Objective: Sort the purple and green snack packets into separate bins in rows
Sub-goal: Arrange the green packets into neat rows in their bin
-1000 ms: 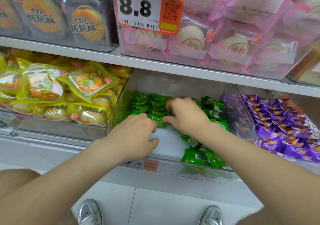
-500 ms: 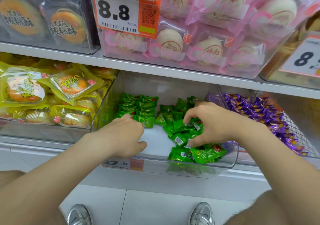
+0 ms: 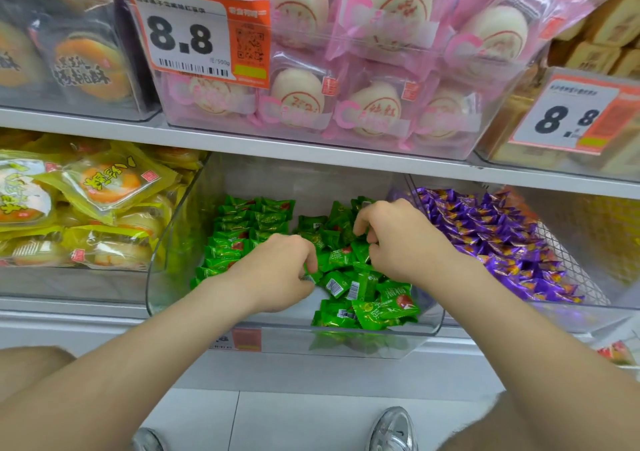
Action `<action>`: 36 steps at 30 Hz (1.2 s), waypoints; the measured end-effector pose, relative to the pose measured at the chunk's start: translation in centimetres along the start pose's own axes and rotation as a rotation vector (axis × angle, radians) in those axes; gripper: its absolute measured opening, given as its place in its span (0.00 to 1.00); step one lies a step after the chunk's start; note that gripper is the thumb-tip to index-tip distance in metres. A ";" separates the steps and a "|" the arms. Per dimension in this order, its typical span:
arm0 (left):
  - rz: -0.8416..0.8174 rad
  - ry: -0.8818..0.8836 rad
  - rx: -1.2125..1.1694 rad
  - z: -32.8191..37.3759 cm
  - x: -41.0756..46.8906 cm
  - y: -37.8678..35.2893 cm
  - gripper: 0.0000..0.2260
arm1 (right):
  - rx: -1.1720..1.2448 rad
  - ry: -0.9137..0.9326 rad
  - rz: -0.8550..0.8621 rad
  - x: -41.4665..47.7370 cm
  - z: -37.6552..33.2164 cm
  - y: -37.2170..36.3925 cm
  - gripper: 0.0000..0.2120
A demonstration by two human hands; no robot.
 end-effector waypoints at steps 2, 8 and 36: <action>0.002 0.040 0.129 -0.8 0.2 -0.3 0.14 | 0.013 0.018 0.084 0.0 0.0 0.3 0.21; -0.081 0.091 0.259 -0.9 0.6 -1.0 0.17 | 0.312 0.111 0.224 -0.7 -1.2 3.0 0.15; 0.372 -0.168 0.073 0.7 -6.1 7.9 0.05 | 1.124 -0.092 -0.491 -1.8 -7.2 -0.4 0.23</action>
Point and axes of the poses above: each hand's wrist, its own x-axis towards the middle knuckle, its own y-axis out of the back of the hand, z = x × y, the point moved 7 cm from there along x, towards the middle knuckle, and after that the axes turned 14 degrees about -y, right-handed, at the moved point
